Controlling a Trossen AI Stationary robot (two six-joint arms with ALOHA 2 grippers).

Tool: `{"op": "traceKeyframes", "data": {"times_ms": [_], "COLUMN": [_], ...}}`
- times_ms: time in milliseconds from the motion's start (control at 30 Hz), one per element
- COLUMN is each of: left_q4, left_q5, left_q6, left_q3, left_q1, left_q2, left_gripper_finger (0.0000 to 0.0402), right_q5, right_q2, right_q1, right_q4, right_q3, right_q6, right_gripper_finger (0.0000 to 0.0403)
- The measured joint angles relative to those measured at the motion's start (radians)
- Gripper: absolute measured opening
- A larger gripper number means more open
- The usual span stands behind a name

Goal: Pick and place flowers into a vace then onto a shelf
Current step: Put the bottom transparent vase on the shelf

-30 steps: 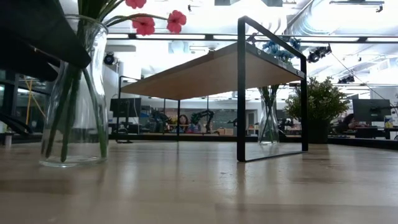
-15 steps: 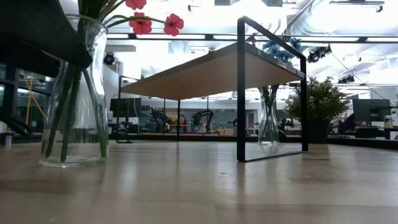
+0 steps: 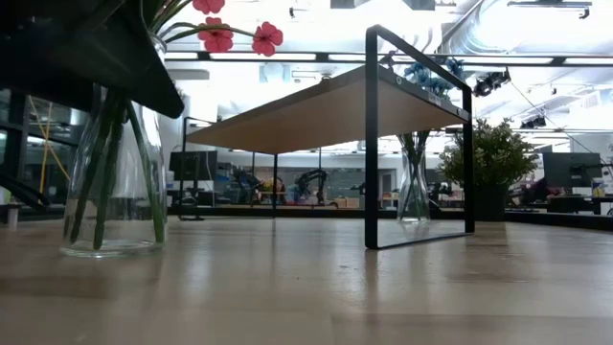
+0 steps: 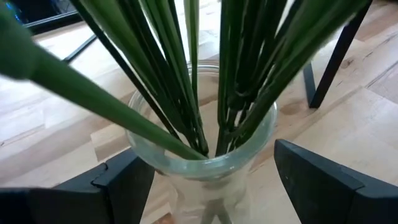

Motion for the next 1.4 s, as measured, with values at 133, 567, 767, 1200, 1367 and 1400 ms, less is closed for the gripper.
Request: {"op": "traceKeyframes", "data": {"times_ms": [133, 567, 767, 1200, 1367, 1400], "left_q4": [-0.003, -0.004, 0.014, 0.022, -0.045, -0.070], "left_q5": [0.011, 0.039, 0.011, -0.003, 0.000, 0.001], "left_q6": [0.000, -0.001, -0.014, -0.087, -0.120, -0.120], "left_q3": [0.000, 0.000, -0.025, -0.055, -0.020, -0.007], "left_q1": [0.000, -0.002, -0.002, -0.002, -0.001, -0.002], "left_q2": [0.000, 0.000, -0.001, -0.003, -0.001, -0.001], "left_gripper_finger": [0.0353, 0.0236, 0.0205, 0.0205, 0.0205, 0.0205], "right_q5": [0.000, 0.000, 0.000, 0.000, 0.013, 0.023], "right_q2": [0.000, 0.000, 0.000, 0.000, 0.000, 0.000], "right_q1": [0.000, 0.000, 0.000, 0.000, 0.000, 0.000], "right_q4": [-0.007, -0.016, -0.016, -0.015, -0.015, -0.014], "right_q3": [0.000, 0.000, 0.000, 0.000, 0.000, 0.000], "right_q6": [-0.007, -0.007, -0.008, -0.008, -0.008, -0.008], "right_gripper_finger": [0.0098, 0.0099, 0.0099, 0.0099, 0.0099, 0.0099]}}
